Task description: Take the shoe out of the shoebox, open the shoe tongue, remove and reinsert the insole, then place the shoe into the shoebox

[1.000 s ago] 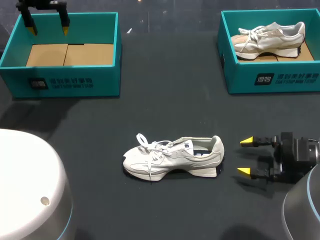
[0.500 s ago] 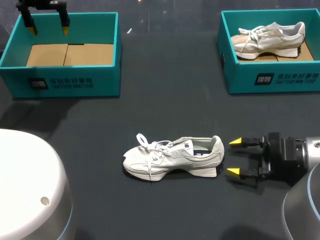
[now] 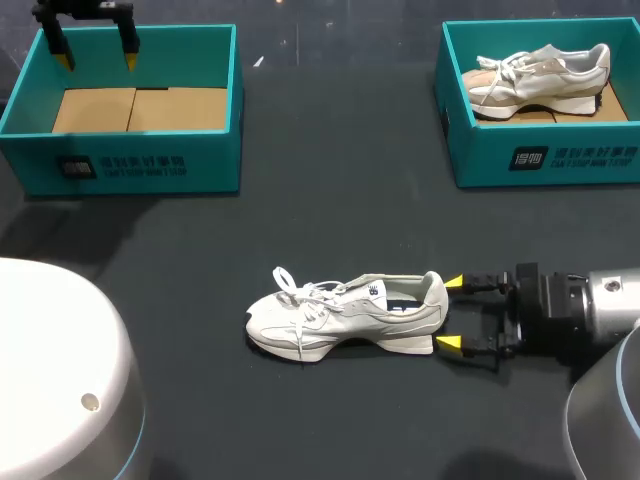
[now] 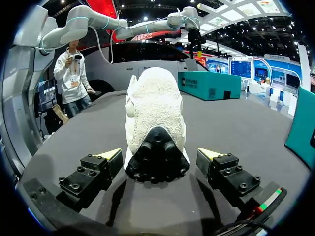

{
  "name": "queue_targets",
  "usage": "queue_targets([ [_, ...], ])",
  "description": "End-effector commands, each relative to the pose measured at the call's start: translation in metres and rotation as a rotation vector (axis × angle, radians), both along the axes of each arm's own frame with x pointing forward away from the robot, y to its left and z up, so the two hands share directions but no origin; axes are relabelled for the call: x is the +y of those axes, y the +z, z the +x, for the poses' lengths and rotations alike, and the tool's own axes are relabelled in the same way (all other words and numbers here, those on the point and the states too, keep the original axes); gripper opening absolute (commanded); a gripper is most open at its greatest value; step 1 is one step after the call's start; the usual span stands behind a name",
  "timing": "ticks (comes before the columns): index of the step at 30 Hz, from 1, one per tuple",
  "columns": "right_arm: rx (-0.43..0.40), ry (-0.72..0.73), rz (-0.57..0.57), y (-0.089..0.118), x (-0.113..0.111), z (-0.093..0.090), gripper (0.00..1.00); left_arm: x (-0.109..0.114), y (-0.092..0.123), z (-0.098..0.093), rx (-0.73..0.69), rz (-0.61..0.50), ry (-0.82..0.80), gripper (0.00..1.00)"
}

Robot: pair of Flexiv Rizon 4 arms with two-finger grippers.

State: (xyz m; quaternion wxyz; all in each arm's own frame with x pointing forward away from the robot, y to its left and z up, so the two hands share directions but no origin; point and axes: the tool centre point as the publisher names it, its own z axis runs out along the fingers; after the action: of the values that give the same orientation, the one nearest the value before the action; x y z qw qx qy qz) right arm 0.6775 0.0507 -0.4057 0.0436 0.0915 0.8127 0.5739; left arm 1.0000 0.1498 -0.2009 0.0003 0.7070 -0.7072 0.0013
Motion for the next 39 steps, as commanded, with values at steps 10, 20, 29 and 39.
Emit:
queue_targets([
  [10,-0.007,0.03,0.008,-0.002,0.021,0.005,1.0,0.0,0.0,0.0,0.001,0.001,0.0,1.0],
  [20,-0.002,0.065,0.01,-0.006,0.035,0.007,1.0,0.0,0.0,0.0,0.001,0.001,0.0,1.0],
  [29,-0.006,0.082,0.015,-0.007,0.043,0.007,1.0,0.0,0.0,0.0,0.001,0.001,0.0,1.0],
  [39,-0.021,0.104,0.024,-0.009,0.05,0.008,0.29,0.0,0.0,0.0,0.001,0.001,0.0,1.0],
])
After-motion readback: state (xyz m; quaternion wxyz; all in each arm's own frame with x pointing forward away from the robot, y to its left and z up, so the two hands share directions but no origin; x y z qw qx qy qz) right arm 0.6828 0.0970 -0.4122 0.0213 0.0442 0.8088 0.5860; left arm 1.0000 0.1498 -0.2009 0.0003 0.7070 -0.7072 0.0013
